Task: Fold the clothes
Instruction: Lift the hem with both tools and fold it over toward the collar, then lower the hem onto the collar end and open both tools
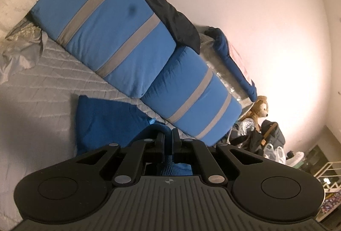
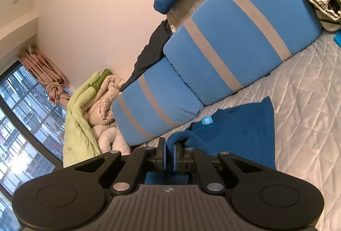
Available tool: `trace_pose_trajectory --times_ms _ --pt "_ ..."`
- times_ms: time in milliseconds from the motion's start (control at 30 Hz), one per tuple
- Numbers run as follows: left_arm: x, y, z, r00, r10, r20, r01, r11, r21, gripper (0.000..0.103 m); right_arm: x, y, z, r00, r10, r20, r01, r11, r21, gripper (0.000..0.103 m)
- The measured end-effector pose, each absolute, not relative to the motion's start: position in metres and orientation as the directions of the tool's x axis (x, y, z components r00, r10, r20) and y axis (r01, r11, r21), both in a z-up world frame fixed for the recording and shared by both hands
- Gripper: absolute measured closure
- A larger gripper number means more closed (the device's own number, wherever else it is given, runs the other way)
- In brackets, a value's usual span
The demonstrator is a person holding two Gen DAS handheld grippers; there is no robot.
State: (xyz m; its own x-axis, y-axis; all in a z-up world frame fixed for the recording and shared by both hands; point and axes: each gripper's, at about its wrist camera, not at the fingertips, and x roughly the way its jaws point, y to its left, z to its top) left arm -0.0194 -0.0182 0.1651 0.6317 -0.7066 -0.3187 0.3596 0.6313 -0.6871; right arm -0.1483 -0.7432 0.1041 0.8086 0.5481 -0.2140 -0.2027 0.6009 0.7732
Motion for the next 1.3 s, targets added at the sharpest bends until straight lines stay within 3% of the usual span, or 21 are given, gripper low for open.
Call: trace_pose_trajectory --times_ms 633,1300 --pt "0.083 -0.043 0.127 0.640 -0.638 -0.429 0.239 0.696 -0.678 0.098 -0.050 -0.752 0.058 0.821 0.496 -0.284 -0.118 0.634 0.765 0.095" --pt "0.201 -0.069 0.031 0.589 -0.540 -0.601 0.047 0.766 -0.641 0.097 0.081 -0.745 -0.020 0.780 0.422 -0.463 0.052 0.693 0.720 0.094"
